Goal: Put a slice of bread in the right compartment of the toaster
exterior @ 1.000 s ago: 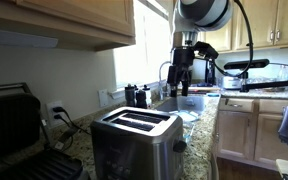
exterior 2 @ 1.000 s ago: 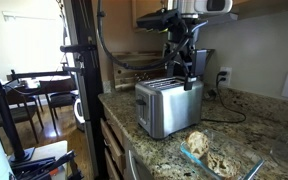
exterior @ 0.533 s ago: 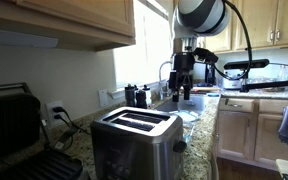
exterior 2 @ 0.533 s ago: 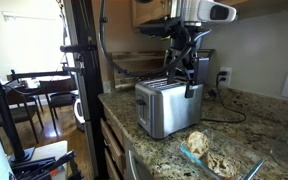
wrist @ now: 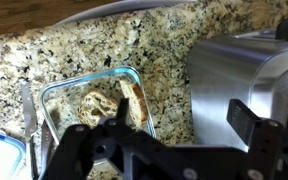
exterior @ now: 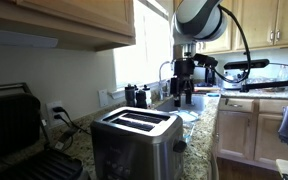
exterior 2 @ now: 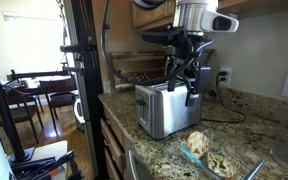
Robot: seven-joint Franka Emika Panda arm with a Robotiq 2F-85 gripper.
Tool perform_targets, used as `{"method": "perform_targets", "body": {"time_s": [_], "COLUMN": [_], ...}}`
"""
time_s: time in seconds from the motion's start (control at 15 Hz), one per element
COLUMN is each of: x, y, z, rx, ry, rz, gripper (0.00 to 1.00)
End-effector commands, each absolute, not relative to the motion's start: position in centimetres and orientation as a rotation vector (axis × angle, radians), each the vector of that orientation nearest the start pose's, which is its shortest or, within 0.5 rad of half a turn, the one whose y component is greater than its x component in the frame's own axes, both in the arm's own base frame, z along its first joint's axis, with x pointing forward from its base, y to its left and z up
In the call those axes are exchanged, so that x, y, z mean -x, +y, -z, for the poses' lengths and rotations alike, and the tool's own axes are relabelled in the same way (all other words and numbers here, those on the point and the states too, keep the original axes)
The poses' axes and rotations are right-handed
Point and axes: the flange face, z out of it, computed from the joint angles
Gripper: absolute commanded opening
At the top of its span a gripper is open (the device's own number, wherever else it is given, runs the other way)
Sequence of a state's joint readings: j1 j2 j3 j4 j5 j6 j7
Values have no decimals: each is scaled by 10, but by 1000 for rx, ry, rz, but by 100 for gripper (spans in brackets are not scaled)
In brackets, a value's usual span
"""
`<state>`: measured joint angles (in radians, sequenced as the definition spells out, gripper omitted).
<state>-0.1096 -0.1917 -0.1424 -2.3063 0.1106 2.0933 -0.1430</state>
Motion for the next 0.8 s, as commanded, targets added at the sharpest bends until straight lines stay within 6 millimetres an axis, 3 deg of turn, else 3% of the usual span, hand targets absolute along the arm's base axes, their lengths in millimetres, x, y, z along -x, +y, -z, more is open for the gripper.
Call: {"method": "perform_targets", "body": {"time_s": [0.0,0.73], "x": [-464,-469], "y": [-122,-131], "z": [-416,-395], "rx": [3026,3023], "ry": [244,204], "rz": [-19,-70], "gripper": [100,100]}}
